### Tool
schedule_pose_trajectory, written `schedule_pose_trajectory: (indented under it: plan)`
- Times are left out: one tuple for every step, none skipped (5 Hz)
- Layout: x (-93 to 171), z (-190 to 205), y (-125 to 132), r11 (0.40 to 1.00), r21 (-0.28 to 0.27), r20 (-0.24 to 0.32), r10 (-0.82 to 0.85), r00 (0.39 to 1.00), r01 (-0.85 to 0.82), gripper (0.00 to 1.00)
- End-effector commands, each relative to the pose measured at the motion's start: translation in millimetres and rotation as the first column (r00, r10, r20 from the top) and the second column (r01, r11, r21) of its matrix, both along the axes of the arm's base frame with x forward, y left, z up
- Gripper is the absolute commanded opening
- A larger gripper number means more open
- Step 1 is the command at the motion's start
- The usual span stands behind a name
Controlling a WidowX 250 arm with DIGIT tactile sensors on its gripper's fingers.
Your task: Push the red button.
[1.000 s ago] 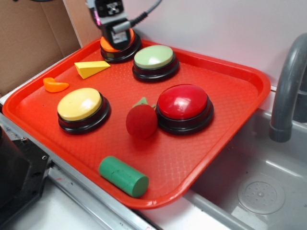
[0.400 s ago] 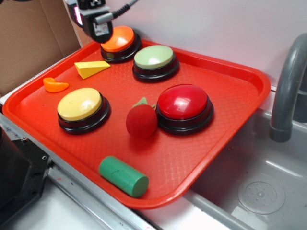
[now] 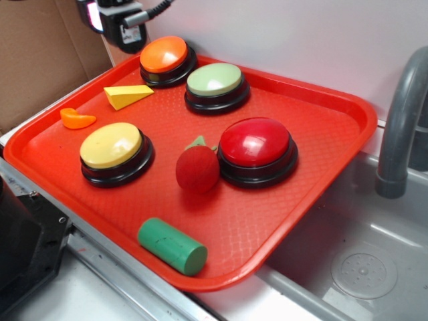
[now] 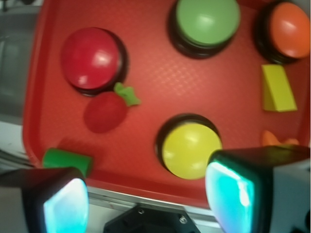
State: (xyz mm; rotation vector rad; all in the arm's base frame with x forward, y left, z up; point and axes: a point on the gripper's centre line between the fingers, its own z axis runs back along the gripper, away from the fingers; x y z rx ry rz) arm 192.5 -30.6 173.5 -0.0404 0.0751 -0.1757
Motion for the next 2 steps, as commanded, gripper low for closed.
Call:
schedule_pose_trajectory:
  plan:
    - [-0.7,20.8,13.3,0.996,0.025,0.081,0.088,0.993,-0.091,1.0]
    - [-0.9,20.0,15.7,0.993,0.015,0.09,0.111,0.99,-0.113,1.0]
